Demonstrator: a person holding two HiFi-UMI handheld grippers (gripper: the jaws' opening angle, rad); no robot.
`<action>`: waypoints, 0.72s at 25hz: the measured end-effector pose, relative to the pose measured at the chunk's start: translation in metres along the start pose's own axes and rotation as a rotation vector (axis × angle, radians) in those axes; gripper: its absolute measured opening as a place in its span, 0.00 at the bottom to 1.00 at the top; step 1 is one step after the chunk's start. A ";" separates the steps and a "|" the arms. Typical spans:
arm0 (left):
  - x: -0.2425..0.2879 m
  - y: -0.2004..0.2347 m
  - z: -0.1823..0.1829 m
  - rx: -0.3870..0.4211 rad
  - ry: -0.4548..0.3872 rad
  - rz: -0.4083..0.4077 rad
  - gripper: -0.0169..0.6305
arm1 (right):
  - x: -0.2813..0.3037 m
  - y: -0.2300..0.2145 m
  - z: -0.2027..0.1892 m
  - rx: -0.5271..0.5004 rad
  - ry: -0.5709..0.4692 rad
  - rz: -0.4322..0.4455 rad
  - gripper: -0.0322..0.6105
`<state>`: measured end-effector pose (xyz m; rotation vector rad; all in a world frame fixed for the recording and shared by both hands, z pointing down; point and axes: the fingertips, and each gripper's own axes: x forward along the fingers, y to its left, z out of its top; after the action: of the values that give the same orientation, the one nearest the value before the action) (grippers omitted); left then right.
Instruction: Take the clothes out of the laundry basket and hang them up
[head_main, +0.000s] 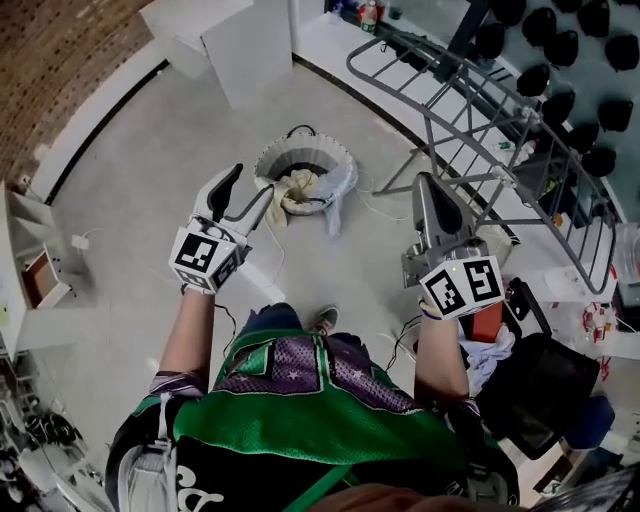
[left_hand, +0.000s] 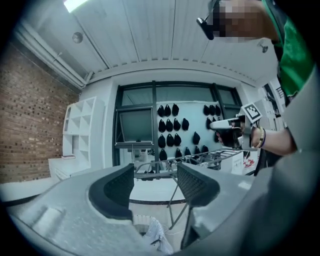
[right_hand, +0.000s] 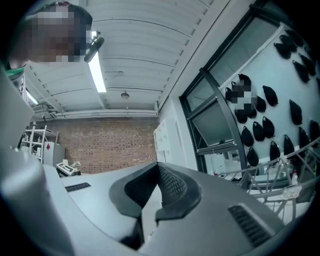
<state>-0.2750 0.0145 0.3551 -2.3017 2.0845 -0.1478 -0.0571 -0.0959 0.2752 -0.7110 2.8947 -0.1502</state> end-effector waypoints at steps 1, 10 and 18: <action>-0.001 0.004 -0.009 -0.015 0.014 0.014 0.42 | 0.007 0.000 -0.006 0.006 0.008 0.011 0.05; 0.017 0.039 -0.101 -0.045 0.130 0.091 0.42 | 0.069 -0.009 -0.056 0.017 0.075 0.040 0.05; 0.056 0.085 -0.189 -0.006 0.206 0.078 0.42 | 0.140 -0.019 -0.093 0.004 0.109 0.006 0.05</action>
<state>-0.3711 -0.0422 0.5379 -2.2917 2.2671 -0.3919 -0.1871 -0.1726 0.3518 -0.7150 2.9984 -0.2005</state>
